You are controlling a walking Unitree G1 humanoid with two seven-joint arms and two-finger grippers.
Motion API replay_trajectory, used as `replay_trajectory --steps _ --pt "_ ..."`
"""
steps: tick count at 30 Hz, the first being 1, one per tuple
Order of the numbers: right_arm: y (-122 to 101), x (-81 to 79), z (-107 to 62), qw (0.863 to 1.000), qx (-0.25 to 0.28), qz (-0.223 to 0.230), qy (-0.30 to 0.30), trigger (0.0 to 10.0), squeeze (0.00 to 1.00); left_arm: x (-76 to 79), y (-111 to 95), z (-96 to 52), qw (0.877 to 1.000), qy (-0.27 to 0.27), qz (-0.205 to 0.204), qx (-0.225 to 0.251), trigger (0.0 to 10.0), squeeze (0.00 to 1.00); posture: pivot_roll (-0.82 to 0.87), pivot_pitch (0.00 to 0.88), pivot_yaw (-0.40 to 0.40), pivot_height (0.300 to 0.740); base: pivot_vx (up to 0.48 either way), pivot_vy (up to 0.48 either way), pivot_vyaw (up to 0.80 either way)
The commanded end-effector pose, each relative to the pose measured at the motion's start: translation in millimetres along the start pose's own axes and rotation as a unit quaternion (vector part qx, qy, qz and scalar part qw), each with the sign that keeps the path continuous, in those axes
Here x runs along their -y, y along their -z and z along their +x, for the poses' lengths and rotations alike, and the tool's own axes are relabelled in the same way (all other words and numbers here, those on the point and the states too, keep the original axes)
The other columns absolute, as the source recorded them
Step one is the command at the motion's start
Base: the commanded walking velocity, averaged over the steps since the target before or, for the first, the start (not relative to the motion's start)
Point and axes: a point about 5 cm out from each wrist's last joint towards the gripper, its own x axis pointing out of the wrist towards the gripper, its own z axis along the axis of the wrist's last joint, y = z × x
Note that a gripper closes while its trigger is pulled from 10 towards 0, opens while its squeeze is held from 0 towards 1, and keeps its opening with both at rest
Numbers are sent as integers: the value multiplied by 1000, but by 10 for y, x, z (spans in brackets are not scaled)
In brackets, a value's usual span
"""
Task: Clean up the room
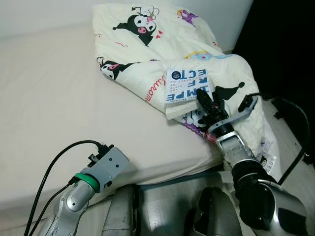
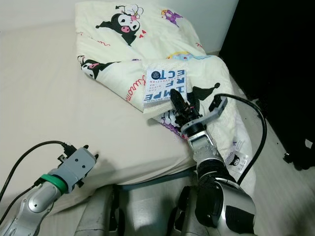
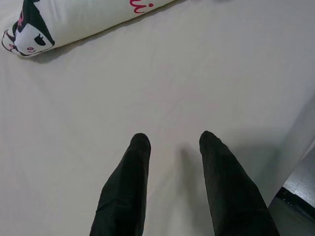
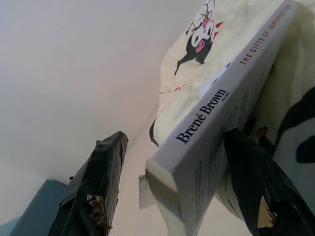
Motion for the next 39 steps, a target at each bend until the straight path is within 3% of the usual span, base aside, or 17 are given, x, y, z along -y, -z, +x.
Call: replay_trajectory --steps 1,5,10,12,13,14,23,30,34,39 --pt "68 -30 18 1000 -10 8 -9 10000 0 31 82 -49 1000 9 2 -21 10000 0 318 262 104 600 0 0 0" --pt "139 116 -71 996 -30 30 73 10000 0 42 77 -42 1000 10 2 -22 10000 0 317 257 98 600 0 0 0" --pt "168 209 -161 992 -33 52 113 10000 0 37 73 -44 1000 8 1 -24 10000 0 318 257 97 600 0 0 0" --pt "190 254 -211 988 -44 65 131 3647 0 34 74 -52 1000 6 0 -25 10000 0 318 257 97 600 0 0 0" --pt "195 264 -220 987 -48 70 136 3647 0 34 72 -55 1000 6 0 -26 10000 0 318 257 97 600 0 0 0" --pt "205 276 -233 985 -59 74 144 0 0 34 65 -48 1000 5 -1 -25 10000 0 312 253 96 600 0 0 0" --pt "213 289 -252 982 -84 86 149 0 0 42 45 -13 1000 3 -5 -22 10000 0 301 248 91 600 0 0 0" --pt "150 239 -222 988 -79 90 100 0 0 49 38 8 1000 2 -7 -21 10000 0 297 243 87 600 0 0 0" --pt "-26 178 -157 993 -34 100 50 0 0 48 29 52 1000 -1 -8 -19 10000 0 296 227 83 600 0 0 0" --pt "-144 161 -117 995 -11 94 44 0 0 39 17 84 1000 -4 -8 -17 10000 0 289 215 81 600 0 0 0"
